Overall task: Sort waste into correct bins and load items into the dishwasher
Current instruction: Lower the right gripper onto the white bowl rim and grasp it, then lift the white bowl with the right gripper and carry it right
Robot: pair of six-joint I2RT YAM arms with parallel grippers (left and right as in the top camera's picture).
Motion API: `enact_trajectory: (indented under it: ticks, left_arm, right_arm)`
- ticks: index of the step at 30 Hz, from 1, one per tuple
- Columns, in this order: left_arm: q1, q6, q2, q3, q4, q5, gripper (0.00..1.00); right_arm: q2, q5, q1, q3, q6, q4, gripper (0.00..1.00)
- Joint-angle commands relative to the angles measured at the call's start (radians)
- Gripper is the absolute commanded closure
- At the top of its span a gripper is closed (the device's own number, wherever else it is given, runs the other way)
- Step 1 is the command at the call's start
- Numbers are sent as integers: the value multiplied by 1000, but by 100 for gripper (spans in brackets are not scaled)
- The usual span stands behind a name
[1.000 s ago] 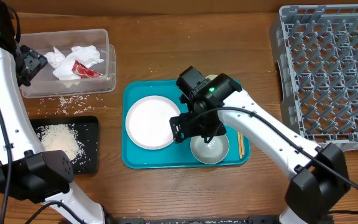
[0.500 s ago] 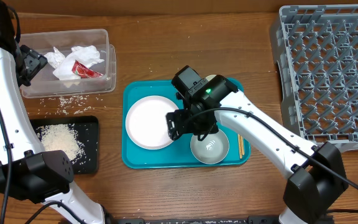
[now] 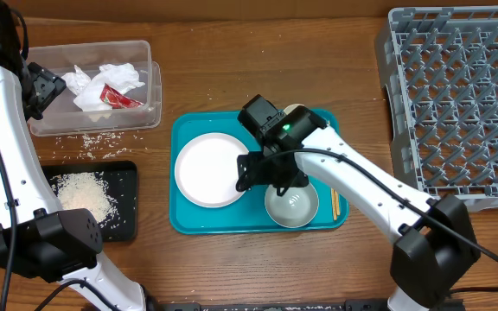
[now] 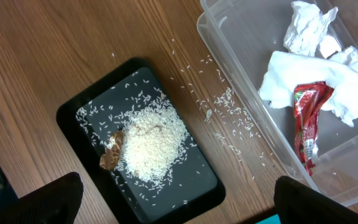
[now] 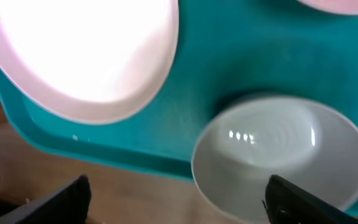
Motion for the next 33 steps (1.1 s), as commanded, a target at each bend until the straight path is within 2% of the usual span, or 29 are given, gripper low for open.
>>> enact_trajectory:
  ticks: [1, 4, 7, 11, 17, 19, 24, 30, 33]
  left_arm:
    - [4, 8, -4, 9, 2, -17, 0]
    - [4, 8, -4, 9, 2, -17, 0]
    - [4, 8, -4, 9, 2, -17, 0]
    - [4, 8, -4, 9, 2, -17, 0]
    - [4, 8, -4, 9, 2, -17, 0]
    - [4, 8, -4, 9, 2, -17, 0]
    - [4, 8, -4, 9, 2, -17, 0]
    - [4, 8, -4, 9, 2, -17, 0]
    - [4, 8, -4, 9, 2, -17, 0]
  right_arm:
    - [16, 35, 9, -91, 72, 69, 12]
    - [16, 31, 9, -187, 149, 158, 16]
    - [16, 3, 9, -234, 179, 174, 17]
    - [16, -16, 21, -257, 179, 175, 27]
    - [16, 88, 104, -262, 248, 192, 37]
    - [16, 147, 128, -262, 262, 180, 43]
    - [16, 177, 138, -262, 264, 177, 57]
    - [16, 200, 138, -262, 222, 170, 64]
    - [16, 200, 139, -262, 217, 158, 76]
